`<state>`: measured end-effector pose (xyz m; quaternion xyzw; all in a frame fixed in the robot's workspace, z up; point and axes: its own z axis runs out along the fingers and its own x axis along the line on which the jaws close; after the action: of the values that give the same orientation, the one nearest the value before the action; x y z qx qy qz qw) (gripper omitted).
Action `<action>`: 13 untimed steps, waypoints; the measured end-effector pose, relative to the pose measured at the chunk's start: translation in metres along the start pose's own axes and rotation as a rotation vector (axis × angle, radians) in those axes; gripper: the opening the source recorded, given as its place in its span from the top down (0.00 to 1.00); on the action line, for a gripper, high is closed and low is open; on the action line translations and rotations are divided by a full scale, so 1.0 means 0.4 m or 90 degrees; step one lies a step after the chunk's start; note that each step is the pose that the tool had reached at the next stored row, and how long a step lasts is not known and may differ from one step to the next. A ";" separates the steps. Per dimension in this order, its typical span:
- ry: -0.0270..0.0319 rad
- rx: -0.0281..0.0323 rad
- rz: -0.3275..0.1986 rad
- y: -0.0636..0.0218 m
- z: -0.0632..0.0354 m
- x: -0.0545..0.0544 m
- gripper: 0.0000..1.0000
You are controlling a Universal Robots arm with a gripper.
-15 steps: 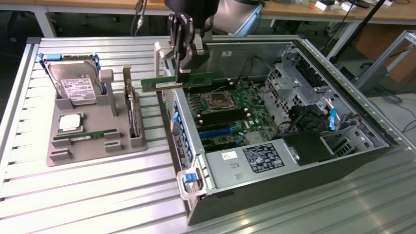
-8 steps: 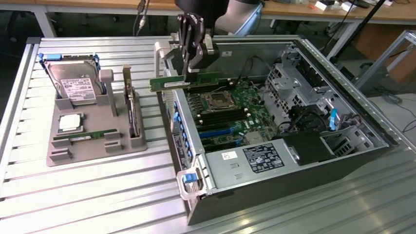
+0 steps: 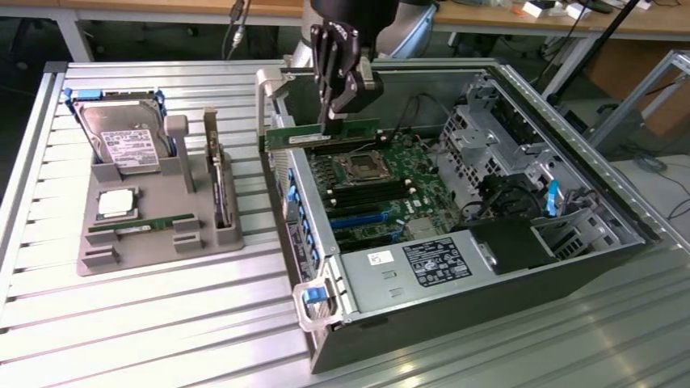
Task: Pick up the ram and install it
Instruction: 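Pick up the ram and move it above insertion slot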
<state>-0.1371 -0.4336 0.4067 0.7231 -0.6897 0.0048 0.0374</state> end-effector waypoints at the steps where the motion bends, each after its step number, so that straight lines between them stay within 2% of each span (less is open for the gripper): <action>1: 0.0005 0.0000 0.000 -0.008 0.000 0.000 0.87; 4: 0.0019 -0.0001 0.000 -0.030 -0.001 0.001 0.87; 13: 0.0049 -0.0002 0.000 -0.074 -0.003 0.004 0.87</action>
<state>-0.1074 -0.4336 0.4067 0.7230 -0.6896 0.0075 0.0402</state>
